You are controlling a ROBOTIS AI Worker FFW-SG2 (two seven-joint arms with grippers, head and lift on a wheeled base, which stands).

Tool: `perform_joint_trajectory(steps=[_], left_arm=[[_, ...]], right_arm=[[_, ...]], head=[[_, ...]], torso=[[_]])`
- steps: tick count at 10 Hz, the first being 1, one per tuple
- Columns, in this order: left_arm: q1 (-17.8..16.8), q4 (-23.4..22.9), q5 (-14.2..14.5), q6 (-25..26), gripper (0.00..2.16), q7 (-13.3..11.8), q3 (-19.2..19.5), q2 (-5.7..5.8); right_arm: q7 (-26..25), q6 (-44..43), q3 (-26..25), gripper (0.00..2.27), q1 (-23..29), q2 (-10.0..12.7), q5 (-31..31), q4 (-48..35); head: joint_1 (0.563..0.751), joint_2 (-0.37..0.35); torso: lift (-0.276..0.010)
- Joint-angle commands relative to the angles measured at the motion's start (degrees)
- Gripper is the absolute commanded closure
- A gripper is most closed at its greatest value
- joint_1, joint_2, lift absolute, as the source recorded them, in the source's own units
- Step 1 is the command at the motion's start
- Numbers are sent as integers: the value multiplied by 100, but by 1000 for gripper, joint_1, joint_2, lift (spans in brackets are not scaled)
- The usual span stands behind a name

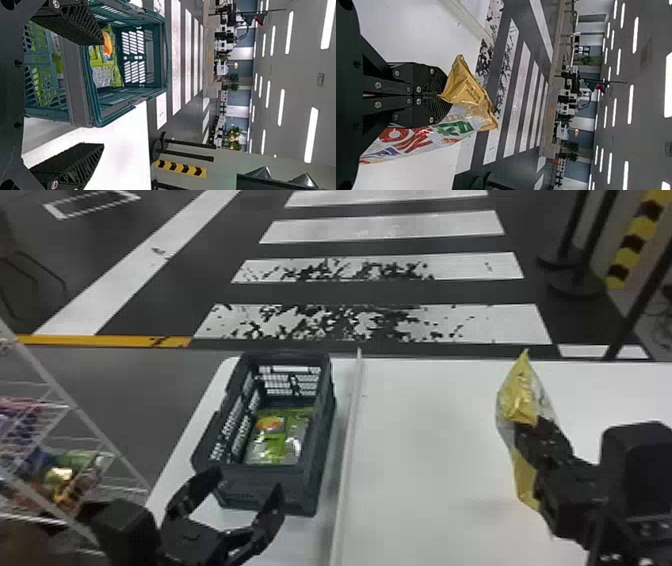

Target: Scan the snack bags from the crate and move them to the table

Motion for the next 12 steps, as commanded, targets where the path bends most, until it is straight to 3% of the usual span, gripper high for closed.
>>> perform_joint_trajectory(steps=[1, 3, 6, 8, 10, 12], left_arm=[[-44, 14, -20, 0, 83, 14, -35, 19], [-80, 49, -29, 0, 83, 14, -53, 46], [-194, 181, -29, 0, 83, 23, -114, 63], [-220, 198, -20, 0, 83, 23, -114, 63], [-282, 295, -29, 0, 83, 23, -123, 63], [-326, 348, -29, 0, 83, 23, -132, 63]], right_arm=[[150, 19, -814, 2243, 87, 148, -1426, -82], [581, 933, -1939, 2243, 61, 394, -3359, -29], [994, 1794, -2967, 2243, -19, 561, -5029, 164], [1310, 2744, -3741, 2246, -476, 578, -6181, 1166], [1433, 3376, -4128, 2246, -889, 543, -6488, 2072], [1512, 3939, -4312, 2226, -1258, 403, -6330, 2757]], head=[[695, 142], [695, 96], [695, 73], [695, 60], [695, 29], [695, 10]], torso=[[-95], [-95], [-95], [-95], [-95], [-95]])
